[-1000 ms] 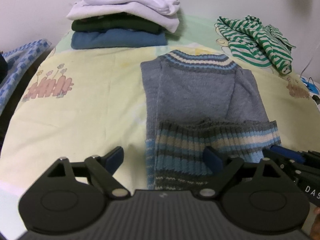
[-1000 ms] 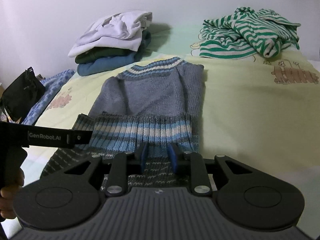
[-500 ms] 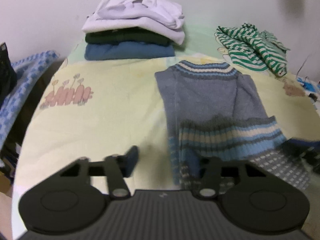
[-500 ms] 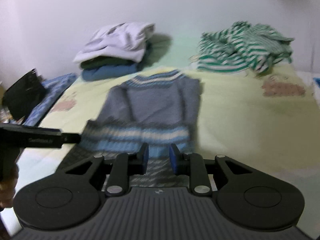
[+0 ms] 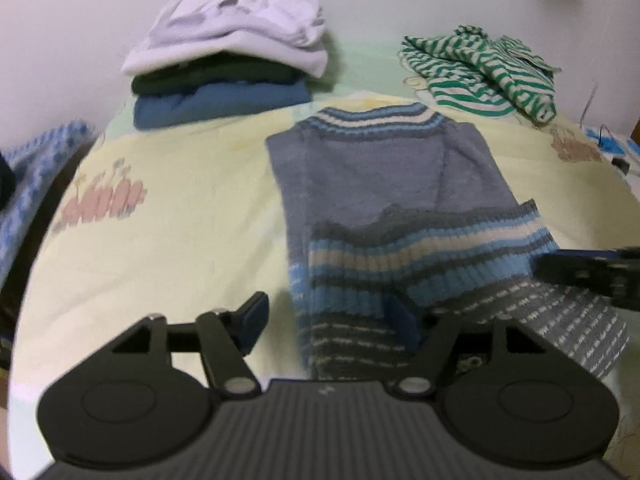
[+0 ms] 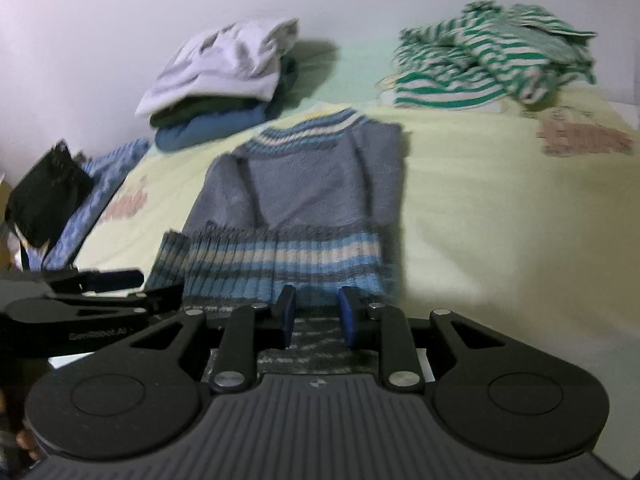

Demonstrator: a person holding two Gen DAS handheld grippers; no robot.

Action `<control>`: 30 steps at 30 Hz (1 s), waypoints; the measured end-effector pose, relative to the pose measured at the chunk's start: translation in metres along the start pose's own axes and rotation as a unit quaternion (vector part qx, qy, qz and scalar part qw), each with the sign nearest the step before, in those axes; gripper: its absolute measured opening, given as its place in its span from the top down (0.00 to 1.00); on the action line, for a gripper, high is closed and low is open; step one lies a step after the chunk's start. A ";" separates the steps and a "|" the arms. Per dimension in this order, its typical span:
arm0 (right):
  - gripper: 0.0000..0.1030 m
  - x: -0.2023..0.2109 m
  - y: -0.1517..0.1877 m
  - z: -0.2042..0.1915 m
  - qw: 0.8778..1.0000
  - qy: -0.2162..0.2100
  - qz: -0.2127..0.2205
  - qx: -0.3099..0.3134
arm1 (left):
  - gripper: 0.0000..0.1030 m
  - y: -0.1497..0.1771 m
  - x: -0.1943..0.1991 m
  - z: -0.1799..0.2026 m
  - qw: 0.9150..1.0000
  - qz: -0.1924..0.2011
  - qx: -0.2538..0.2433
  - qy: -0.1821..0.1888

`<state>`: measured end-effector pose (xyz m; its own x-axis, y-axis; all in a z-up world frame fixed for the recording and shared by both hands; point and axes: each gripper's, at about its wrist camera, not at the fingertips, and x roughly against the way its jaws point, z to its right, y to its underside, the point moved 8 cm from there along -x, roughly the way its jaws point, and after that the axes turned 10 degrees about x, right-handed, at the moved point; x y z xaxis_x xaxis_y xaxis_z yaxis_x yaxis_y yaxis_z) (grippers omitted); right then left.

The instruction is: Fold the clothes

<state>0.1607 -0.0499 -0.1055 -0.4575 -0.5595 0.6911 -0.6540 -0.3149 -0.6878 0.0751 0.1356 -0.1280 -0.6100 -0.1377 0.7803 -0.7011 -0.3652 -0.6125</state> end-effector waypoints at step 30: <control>0.72 -0.038 -0.017 0.005 1.000 -0.022 0.016 0.009 | 0.22 -0.024 -0.014 0.025 0.996 0.048 -0.055 -0.056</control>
<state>0.1923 -0.0273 -0.1209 -0.4502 -0.6026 0.6589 -0.6293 -0.3094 -0.7130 0.1099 0.1231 -0.1213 -0.6354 -0.2718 0.7228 -0.6813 -0.2432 -0.6904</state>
